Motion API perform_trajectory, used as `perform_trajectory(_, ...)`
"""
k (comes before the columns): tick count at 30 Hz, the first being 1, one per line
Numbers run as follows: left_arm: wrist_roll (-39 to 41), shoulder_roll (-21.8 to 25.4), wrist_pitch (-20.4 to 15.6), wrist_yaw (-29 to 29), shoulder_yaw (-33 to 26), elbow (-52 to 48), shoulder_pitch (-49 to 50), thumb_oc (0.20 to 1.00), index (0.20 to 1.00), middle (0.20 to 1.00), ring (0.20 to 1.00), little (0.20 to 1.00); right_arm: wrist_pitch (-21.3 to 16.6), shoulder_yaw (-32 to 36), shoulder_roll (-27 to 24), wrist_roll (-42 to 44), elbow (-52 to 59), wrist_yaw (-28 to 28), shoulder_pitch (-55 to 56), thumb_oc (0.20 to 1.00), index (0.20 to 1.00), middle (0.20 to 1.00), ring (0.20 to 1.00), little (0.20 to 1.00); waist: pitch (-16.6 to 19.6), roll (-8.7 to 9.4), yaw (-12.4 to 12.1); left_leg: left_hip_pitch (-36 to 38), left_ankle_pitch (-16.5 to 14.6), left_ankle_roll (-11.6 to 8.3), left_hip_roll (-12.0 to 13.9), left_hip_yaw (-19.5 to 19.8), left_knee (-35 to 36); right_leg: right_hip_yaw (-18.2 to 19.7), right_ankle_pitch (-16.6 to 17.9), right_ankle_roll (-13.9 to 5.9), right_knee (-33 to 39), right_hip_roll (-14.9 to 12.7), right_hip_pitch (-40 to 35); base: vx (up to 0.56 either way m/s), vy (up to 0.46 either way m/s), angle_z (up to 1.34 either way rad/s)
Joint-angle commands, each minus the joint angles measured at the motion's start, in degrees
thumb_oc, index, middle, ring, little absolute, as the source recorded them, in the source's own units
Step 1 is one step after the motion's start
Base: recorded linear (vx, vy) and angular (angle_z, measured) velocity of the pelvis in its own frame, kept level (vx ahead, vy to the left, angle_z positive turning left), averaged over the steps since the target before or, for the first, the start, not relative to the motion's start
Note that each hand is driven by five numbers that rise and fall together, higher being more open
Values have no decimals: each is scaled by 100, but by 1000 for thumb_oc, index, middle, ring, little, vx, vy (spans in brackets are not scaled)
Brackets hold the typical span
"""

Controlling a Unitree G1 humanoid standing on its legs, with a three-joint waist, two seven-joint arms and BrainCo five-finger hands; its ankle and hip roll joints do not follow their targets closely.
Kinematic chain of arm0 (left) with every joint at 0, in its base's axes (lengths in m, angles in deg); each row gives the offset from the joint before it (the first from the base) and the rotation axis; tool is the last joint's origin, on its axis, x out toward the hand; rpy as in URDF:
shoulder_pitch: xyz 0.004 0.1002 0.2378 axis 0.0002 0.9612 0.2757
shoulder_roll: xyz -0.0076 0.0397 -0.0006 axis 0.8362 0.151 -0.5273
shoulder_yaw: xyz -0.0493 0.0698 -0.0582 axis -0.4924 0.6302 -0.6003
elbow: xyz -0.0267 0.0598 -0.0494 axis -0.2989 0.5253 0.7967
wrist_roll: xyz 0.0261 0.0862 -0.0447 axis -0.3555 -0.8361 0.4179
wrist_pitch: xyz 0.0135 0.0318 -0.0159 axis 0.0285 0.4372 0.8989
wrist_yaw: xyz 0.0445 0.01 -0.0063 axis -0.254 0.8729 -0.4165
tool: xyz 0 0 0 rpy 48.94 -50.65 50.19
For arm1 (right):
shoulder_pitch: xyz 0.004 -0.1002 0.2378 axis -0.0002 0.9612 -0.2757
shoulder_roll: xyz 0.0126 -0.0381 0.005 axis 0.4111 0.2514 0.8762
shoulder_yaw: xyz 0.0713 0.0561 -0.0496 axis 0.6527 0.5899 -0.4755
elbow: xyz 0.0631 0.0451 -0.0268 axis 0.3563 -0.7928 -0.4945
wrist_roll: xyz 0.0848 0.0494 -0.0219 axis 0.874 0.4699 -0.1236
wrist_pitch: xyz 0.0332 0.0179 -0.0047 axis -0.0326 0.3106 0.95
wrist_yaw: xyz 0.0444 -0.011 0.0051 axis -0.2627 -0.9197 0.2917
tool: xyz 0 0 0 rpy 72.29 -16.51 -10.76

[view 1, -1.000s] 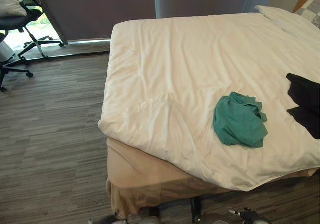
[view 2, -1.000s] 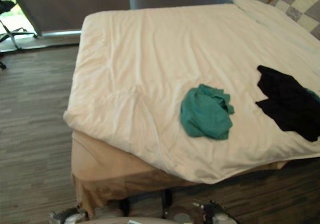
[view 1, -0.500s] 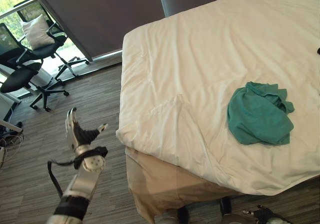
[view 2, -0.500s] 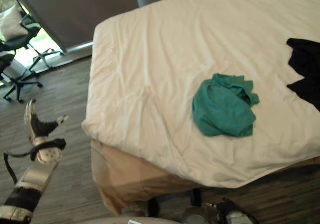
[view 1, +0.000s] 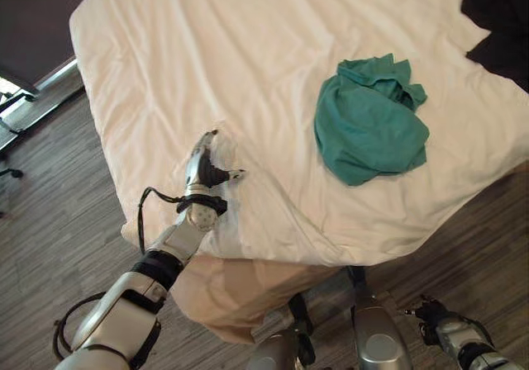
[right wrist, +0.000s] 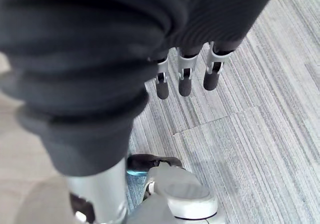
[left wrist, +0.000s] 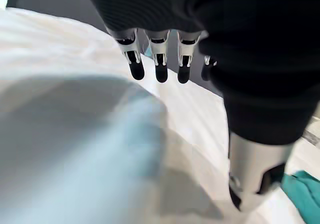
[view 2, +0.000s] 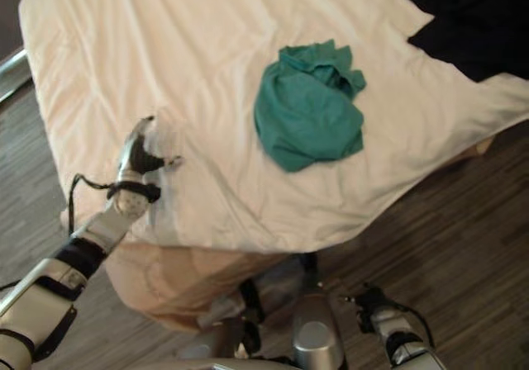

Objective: Tidy up the quilt and then pick up the clothes from the bed and put them into the laundry hamper.

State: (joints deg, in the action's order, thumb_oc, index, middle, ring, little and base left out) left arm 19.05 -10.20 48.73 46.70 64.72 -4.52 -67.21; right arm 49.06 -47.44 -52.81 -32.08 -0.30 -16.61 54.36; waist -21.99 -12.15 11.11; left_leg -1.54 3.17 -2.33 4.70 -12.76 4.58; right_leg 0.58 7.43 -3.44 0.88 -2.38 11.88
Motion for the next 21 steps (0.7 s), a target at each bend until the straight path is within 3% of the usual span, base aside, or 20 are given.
perform_trajectory(1, 95, 207, -58, 546, -186, 219, -120, 1000, 1000, 1000, 1000, 1000, -114, -235, 173, -240, -49, 12, -68, 1000, 1000, 1000, 1000, 1000, -4, 641, -18, -84, -378, 67, -49, 77, -403, -18, -370, -334, 104, -554, -599, -2, 79, -6)
perform_trajectory(2, 305, 29, 403, 796, -150, 480, -52, 849, 849, 849, 849, 849, -152, -274, 154, -249, -38, 0, -89, 1000, 1000, 1000, 1000, 1000, -26, 621, 7, -109, -369, 66, -57, 56, -430, 3, -376, -335, 79, -557, -573, -5, 72, -2)
perform_trajectory(3, 398, -23, 543, 841, -151, 598, -37, 558, 558, 558, 558, 558, -159, -288, 148, -244, -23, -6, -93, 1000, 1000, 1000, 1000, 1000, -34, 616, 15, -117, -367, 65, -59, 50, -438, 7, -377, -335, 73, -558, -566, -4, 95, 0)
perform_trajectory(4, 563, -228, 810, 912, -223, 1125, 48, 200, 200, 200, 200, 200, -160, -322, 126, -239, 91, -30, -99, 1000, 1000, 1000, 1000, 1000, -87, 609, 56, -122, -377, 66, -69, 45, -480, 3, -401, -335, 56, -563, -582, -4, 51, 0)
perform_trajectory(7, 528, -491, 940, 867, -382, 1773, 222, 200, 200, 200, 200, 200, -125, -364, 133, -275, 264, -100, -161, 1000, 1000, 1000, 1000, 1000, -127, 594, 64, -173, -355, 66, -95, 32, -495, 27, -388, -324, 61, -567, -538, -18, 68, -3)
perform_trajectory(12, 354, -617, 832, 555, -438, 2156, 366, 200, 200, 200, 200, 200, -5, -469, 136, -290, 442, -203, -208, 1000, 1000, 1000, 1000, 1000, -164, 611, 63, -221, -347, 68, -110, 44, -521, 34, -402, -303, 41, -565, -509, -17, 45, -1)
perform_trajectory(14, 207, -587, 661, 320, -462, 2173, 385, 200, 200, 200, 200, 200, 28, -506, 127, -357, 473, -202, -223, 1000, 1000, 1000, 1000, 1000, -173, 633, 47, -227, -338, 64, -106, 48, -515, 23, -402, -295, 42, -562, -511, -17, 17, 0)
perform_trajectory(16, 206, -510, 320, -36, -498, 2042, 395, 200, 200, 200, 200, 200, 18, -558, 141, -444, 463, -209, -223, 1000, 1000, 1000, 1000, 1000, -181, 676, 2, -233, -331, 59, -102, 69, -500, 5, -408, -292, 44, -558, -526, -41, 23, -2)
perform_trajectory(17, 107, -420, -96, -409, -575, 1818, 377, 200, 200, 200, 200, 200, -11, -594, 173, -517, 429, -231, -184, 1000, 1000, 1000, 1000, 1000, -174, 718, -58, -232, -342, 66, -102, 105, -494, -26, -429, -284, 45, -555, -558, -32, 11, -4)
perform_trajectory(18, 91, -413, -132, -431, -580, 1800, 378, 200, 200, 200, 200, 200, -10, -596, 177, -533, 426, -225, -182, 1000, 1000, 1000, 1000, 1000, -175, 722, -60, -230, -343, 67, -102, 109, -494, -29, -431, -284, 45, -555, -563, -45, -10, -3)
perform_trajectory(19, -31, -235, -458, -651, -618, 1285, 387, 200, 200, 200, 200, 200, -23, -598, 209, -572, 384, -206, -143, 1000, 1000, 1000, 1000, 1000, -183, 783, -145, -218, -362, 74, -104, 191, -502, -94, -450, -278, 49, -555, -630, -41, -35, 2)
perform_trajectory(21, -95, 13, -578, -847, -635, 417, 474, 200, 200, 200, 200, 200, -18, -567, 261, -635, 292, -192, -101, 1000, 1000, 1000, 1000, 1000, -137, 829, -311, -251, -370, 75, -96, 289, -507, -182, -455, -271, 60, -561, -662, -39, -52, 22)
